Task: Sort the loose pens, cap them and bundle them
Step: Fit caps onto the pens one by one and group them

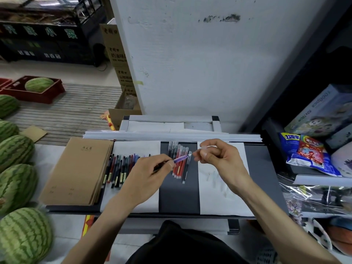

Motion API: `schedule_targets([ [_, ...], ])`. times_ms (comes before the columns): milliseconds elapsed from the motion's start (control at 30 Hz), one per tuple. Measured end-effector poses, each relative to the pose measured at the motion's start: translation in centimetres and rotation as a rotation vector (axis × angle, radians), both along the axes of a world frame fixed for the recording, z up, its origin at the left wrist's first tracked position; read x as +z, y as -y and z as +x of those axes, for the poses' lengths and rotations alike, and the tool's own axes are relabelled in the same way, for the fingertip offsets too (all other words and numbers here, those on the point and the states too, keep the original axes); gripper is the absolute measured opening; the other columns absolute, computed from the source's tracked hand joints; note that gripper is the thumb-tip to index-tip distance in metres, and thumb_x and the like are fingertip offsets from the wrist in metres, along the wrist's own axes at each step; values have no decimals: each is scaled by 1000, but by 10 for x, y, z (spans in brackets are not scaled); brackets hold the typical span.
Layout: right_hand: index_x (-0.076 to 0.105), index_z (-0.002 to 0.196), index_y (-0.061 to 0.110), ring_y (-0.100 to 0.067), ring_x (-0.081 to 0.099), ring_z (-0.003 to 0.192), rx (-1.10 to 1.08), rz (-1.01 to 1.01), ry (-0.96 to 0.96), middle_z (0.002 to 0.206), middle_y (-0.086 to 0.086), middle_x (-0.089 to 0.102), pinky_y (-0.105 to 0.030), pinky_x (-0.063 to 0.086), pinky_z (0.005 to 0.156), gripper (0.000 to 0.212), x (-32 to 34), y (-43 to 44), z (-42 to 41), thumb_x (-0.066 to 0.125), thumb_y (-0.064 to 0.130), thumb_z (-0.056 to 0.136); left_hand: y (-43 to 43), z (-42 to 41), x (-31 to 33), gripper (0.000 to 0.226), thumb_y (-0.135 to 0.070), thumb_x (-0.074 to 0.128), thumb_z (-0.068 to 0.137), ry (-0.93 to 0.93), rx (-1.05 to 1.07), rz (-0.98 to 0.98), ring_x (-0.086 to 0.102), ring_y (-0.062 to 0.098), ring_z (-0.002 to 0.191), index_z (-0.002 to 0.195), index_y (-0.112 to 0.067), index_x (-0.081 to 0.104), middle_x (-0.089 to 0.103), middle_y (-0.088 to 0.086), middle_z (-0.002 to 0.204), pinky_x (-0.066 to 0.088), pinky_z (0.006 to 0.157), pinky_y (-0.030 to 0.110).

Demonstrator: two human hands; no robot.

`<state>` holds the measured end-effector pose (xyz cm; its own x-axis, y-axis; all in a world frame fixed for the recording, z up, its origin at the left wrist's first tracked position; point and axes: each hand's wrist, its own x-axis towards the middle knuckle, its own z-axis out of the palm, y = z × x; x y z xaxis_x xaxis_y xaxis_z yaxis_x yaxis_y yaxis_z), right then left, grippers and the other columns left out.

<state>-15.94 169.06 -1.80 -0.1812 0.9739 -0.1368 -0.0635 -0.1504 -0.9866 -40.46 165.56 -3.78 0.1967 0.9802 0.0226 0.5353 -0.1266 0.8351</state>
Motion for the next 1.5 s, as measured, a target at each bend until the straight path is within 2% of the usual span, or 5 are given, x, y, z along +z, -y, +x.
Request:
schedule_targets([
  [567,55,106,5,-35,70,118,-93,-144,-411,101,-24,76,-34,60,94,5,-10,9,-22,51,3,106,4,2,-1,28,-51,46,103,-2,14,43,44,17,55,94,-36,67,54,-4,66,31,52,29],
  [833,65,112,-1,-35,73,111,-22,-47,-264,114,-20,76,-31,58,93,17,-19,17,-33,55,10,105,4,9,-5,30,-48,47,103,6,22,39,41,18,55,91,-29,68,50,1,65,28,53,27],
  [1167,78,94,17,-34,74,108,-67,-165,-284,110,-22,76,-32,60,92,34,-36,12,-34,50,8,108,1,29,-15,30,-18,55,108,-22,38,-32,49,1,55,82,-22,68,55,-28,60,32,56,14],
  [1367,71,108,-5,-28,75,100,-42,-342,-197,107,-21,77,-27,59,84,15,-67,13,-34,57,0,103,-7,47,-40,24,-26,55,108,-8,83,-77,56,-6,64,92,-26,73,59,-36,67,35,59,11],
  [1500,70,104,-10,-29,76,91,-111,-449,-139,105,-25,76,-30,61,79,14,-90,2,-37,59,-1,102,-8,49,-66,26,-33,51,108,-90,55,-218,59,6,62,93,-26,72,65,-17,68,40,57,23],
])
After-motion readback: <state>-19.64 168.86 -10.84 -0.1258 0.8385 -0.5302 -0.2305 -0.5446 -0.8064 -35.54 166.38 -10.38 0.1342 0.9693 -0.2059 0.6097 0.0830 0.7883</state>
